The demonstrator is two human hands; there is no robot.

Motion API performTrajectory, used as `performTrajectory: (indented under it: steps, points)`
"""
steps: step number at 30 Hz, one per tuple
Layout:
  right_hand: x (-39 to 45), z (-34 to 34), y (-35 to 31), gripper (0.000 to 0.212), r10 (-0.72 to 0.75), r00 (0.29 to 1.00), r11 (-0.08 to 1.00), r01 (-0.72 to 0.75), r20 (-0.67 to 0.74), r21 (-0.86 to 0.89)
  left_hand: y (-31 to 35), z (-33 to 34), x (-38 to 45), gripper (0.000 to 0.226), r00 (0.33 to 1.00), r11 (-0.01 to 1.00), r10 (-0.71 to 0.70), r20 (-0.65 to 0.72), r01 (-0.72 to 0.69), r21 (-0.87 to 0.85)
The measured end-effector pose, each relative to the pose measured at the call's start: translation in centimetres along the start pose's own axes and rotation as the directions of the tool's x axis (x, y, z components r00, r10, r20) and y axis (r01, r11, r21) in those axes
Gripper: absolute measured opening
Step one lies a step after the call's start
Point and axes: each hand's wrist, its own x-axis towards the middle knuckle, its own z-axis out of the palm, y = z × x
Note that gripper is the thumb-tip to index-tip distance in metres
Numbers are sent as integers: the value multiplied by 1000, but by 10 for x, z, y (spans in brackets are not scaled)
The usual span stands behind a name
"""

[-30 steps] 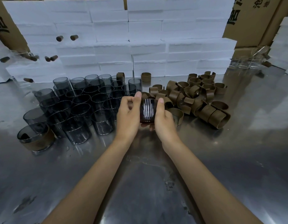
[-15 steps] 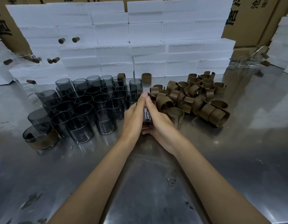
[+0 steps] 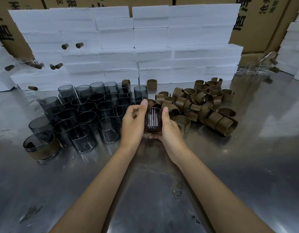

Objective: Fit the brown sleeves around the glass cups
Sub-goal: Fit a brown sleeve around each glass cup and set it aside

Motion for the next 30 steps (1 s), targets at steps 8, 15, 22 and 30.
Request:
performTrajectory:
  steps: [8,15,22,30]
  points:
    - [0,5,-8,77,59,995,995,-66,84,76,4,-6,2,36,992,989,-107,-68,100,-107]
    - [-1,-1,-7,72,43,977,997,-54,207,48,8,3,-8,49,991,989,-122,46,125,-81]
    - [-1,0,-6,76,-97,994,976,88,-40,-199,11,3,-10,42,992,998,-55,112,54,10]
    - [2,-5,-10,44,-91,988,995,83,-122,-62,10,-9,-5,28,995,989,-45,90,56,-135]
